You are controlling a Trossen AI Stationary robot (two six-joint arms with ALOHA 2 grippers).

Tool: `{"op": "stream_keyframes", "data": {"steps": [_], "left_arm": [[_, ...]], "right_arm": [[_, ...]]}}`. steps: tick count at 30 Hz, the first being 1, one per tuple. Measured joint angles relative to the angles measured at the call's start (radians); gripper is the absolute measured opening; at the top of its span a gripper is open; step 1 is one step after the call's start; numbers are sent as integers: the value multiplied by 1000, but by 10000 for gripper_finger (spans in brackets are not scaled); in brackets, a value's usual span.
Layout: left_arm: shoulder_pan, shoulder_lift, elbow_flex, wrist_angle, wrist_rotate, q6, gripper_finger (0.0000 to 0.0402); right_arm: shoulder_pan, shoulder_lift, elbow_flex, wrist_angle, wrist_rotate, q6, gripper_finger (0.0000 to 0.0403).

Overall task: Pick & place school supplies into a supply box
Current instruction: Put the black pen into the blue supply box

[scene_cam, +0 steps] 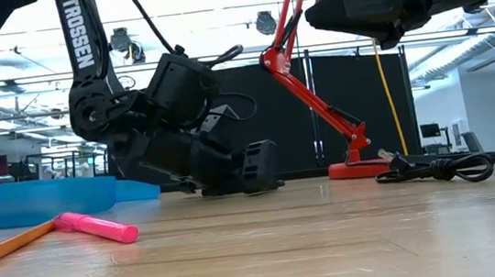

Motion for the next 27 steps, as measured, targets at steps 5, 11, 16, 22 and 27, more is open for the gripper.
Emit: {"op": "stream_keyframes", "data": {"steps": [5, 11, 16, 22, 27], "left_arm": [[0, 1, -1, -8, 5, 3, 265], [5, 2, -2, -32, 3, -9, 213], [6, 2, -3, -33, 4, -13, 154], [7, 3, -2, -30, 12, -6, 98], [11, 3, -2, -28, 29, 9, 55]], "right_arm": [[0, 0, 0, -5, 0, 0, 50], [0, 0, 0, -5, 0, 0, 50], [0, 0, 0, -5, 0, 0, 50], [0, 0, 0, -5, 0, 0, 50], [0, 0, 0, -4, 0, 0, 50]]}}
